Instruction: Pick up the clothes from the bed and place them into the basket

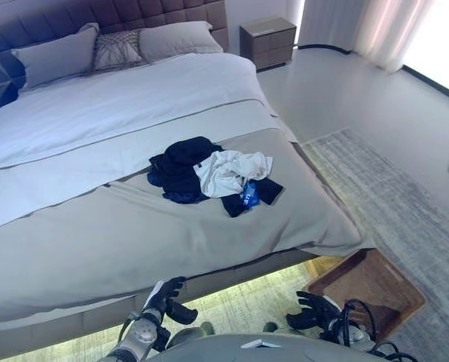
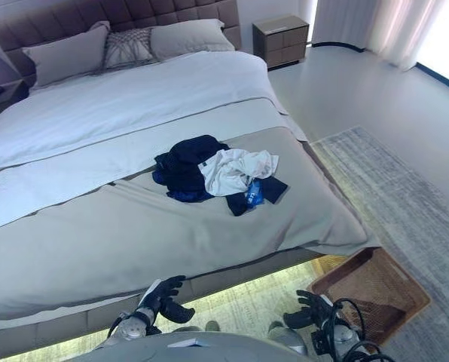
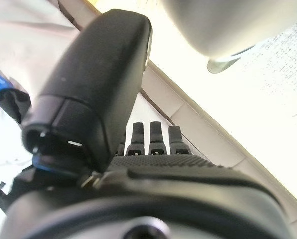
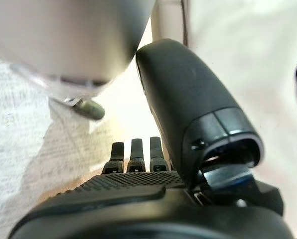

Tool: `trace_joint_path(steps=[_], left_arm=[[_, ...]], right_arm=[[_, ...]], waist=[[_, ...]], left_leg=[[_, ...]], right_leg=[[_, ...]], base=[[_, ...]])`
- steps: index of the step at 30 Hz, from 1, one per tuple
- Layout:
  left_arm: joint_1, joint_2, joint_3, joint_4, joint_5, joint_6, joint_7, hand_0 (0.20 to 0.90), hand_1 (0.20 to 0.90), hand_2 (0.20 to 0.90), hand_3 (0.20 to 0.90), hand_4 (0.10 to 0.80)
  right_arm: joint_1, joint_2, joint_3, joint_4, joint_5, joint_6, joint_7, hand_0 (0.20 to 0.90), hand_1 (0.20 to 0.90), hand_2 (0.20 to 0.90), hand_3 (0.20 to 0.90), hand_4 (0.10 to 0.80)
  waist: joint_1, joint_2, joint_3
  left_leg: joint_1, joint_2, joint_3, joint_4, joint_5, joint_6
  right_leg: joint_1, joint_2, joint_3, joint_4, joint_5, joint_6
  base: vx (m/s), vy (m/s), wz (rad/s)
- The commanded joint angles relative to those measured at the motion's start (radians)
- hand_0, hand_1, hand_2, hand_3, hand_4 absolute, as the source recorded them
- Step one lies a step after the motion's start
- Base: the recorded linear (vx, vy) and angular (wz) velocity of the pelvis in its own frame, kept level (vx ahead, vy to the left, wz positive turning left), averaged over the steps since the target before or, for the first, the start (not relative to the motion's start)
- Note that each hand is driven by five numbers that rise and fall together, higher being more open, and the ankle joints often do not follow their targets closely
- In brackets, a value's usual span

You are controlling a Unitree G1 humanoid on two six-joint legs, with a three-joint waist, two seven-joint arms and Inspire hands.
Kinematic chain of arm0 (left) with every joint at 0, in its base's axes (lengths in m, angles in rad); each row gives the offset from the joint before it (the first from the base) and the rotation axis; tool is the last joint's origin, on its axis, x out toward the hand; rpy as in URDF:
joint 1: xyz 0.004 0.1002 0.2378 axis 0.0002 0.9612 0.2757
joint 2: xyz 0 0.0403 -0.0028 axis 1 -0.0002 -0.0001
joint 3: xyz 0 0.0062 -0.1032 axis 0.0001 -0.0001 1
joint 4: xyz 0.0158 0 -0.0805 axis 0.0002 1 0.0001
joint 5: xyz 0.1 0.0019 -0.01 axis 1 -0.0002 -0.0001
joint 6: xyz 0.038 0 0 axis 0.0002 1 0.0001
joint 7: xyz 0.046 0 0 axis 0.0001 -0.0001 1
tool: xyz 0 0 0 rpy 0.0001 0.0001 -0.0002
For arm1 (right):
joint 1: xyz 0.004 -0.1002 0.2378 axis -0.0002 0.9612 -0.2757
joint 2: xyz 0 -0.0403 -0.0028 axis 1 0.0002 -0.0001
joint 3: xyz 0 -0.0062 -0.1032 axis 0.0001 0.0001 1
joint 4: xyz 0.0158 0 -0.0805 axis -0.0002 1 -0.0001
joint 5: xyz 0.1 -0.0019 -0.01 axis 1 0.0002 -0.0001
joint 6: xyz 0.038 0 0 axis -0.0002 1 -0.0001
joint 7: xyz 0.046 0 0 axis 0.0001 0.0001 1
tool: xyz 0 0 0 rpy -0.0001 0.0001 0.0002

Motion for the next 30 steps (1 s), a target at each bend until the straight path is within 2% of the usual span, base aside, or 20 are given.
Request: trace_joint_path(steps=[1,3,4,6,8,9,10,12,14,16,20,24,30], left_arm=[[-0.021,0.055,0.039,-0.019,-0.019,-0.026,0.001,0.9,0.9,0.9,0.9,0.8],[-0.01,0.063,0.036,-0.018,0.005,-0.012,0.009,0.9,0.9,0.9,0.9,0.8],[-0.008,0.068,0.029,-0.02,0.003,-0.006,0.011,0.9,0.9,0.9,0.9,0.8],[-0.024,0.087,0.011,-0.031,-0.054,0.02,0.016,0.9,0.9,0.9,0.9,0.8],[-0.048,0.097,0.009,-0.044,-0.086,0.026,0.013,0.9,0.9,0.9,0.9,0.8],[-0.073,0.106,-0.001,-0.049,-0.074,0.017,0.013,0.9,0.9,0.9,0.9,0.8],[-0.068,0.104,0.006,-0.067,-0.072,0.027,0.018,0.9,0.9,0.9,0.9,0.8],[-0.063,0.1,0.018,-0.116,-0.178,0.02,0.023,0.9,0.9,0.9,0.9,0.8],[-0.058,0.09,0.035,-0.159,-0.234,-0.016,0.01,0.9,0.9,0.9,0.9,0.8],[-0.058,0.096,0.03,-0.241,-0.249,-0.058,0.0,0.9,0.9,0.9,0.9,0.8],[-0.092,0.147,-0.005,-0.386,-0.31,-0.105,-0.027,0.9,0.9,0.9,0.9,0.8],[-0.124,0.191,-0.039,-0.517,-0.402,-0.134,-0.021,0.9,0.9,0.9,0.9,0.8],[-0.167,0.237,-0.075,-0.72,-0.499,-0.133,0.014,0.9,0.9,0.9,0.9,0.8]], right_arm=[[-0.039,0.036,-0.028,-0.002,0.003,-0.057,-0.034,0.9,0.9,0.9,0.9,0.8],[-0.025,0.036,-0.027,-0.022,0.011,-0.084,-0.041,0.9,0.9,0.9,0.9,0.8],[-0.024,0.036,-0.024,-0.031,0.02,-0.09,-0.048,0.9,0.9,0.9,0.9,0.8],[-0.039,0.036,-0.012,-0.06,0.042,-0.104,-0.064,0.9,0.9,0.9,0.9,0.8],[-0.065,0.034,-0.002,-0.076,0.048,-0.133,-0.099,0.9,0.9,0.9,0.9,0.8],[-0.09,0.024,0.0,-0.094,0.05,-0.168,-0.182,0.9,0.9,0.9,0.9,0.8],[-0.099,0.019,0.005,-0.126,0.028,-0.162,-0.216,0.9,0.9,0.9,0.9,0.8],[-0.123,-0.011,0.027,-0.208,0.045,-0.171,-0.284,0.9,0.9,0.9,0.9,0.8],[-0.154,-0.044,0.031,-0.308,0.003,-0.149,-0.353,0.9,0.9,0.9,0.9,0.8],[-0.21,-0.117,0.029,-0.413,-0.025,-0.129,-0.425,0.9,0.9,0.9,0.9,0.8],[-0.439,-0.291,0.047,-0.587,-0.01,0.017,-0.48,0.9,0.9,0.9,0.9,0.8],[-0.639,-0.412,0.049,-0.616,0.027,0.099,-0.477,0.9,0.9,0.9,0.9,0.8],[-0.899,-0.5,0.081,-0.516,0.051,0.17,-0.468,0.9,0.9,0.9,0.9,0.8]], waist=[[-0.003,-0.043,0.019],[-0.011,-0.042,0.031],[-0.015,-0.044,0.036],[-0.025,-0.053,0.048],[-0.026,-0.057,0.058],[-0.031,-0.066,0.074],[-0.025,-0.068,0.076],[-0.002,-0.077,0.08],[0.017,-0.084,0.09],[0.043,-0.09,0.101],[0.073,-0.08,0.159],[0.093,-0.054,0.211],[0.134,-0.023,0.273]], left_leg=[[0.032,-0.058,-0.008,0.001,-0.082,0.071],[0.043,-0.057,-0.021,-0.014,-0.085,0.075],[0.046,-0.058,-0.027,-0.021,-0.087,0.074],[0.043,-0.054,-0.061,-0.03,-0.088,0.061],[0.022,-0.049,-0.083,-0.018,-0.094,0.053],[-0.007,-0.055,-0.122,0.001,-0.108,0.058],[-0.024,-0.053,-0.122,0.013,-0.102,0.057],[-0.056,-0.044,-0.113,0.044,-0.089,0.046],[-0.066,-0.04,-0.116,0.055,-0.085,0.037],[-0.096,-0.039,-0.128,0.055,-0.076,0.029],[-0.163,-0.035,-0.141,0.068,-0.061,0.013],[-0.248,-0.041,-0.159,0.145,-0.066,0.004],[-0.388,-0.068,-0.168,0.306,-0.102,0.002]], right_leg=[[-0.091,-0.065,0.083,0.364,0.05,0.076],[-0.175,-0.075,0.103,0.454,0.086,0.087],[-0.194,-0.073,0.114,0.442,0.091,0.09],[-0.201,-0.053,0.149,0.294,0.076,0.084],[-0.207,-0.056,0.167,0.177,0.076,0.076],[-0.216,-0.041,0.228,0.111,0.08,0.072],[-0.196,-0.038,0.225,0.089,0.078,0.066],[-0.164,-0.044,0.193,0.058,0.081,0.059],[-0.135,-0.047,0.167,0.037,0.076,0.051],[-0.127,-0.044,0.149,0.022,0.07,0.043],[-0.18,-0.05,0.103,0.056,0.054,0.032],[-0.265,-0.069,0.081,0.145,0.023,0.015],[-0.38,-0.11,0.053,0.297,-0.024,-0.012]], base=[[0.167,0.167,-0.12],[0.12,0.059,-0.16],[0.137,-0.073,0.01],[0.095,-0.183,0.27],[0.03,-0.217,0.56],[0.076,-0.243,0.67],[0.1,-0.293,0.88],[0.123,-0.192,1.01],[0.12,-0.155,0.33],[0.004,-0.147,0.2],[-0.117,-0.065,0.3],[-0.084,0.027,0.19],[-0.063,0.046,0.15]])
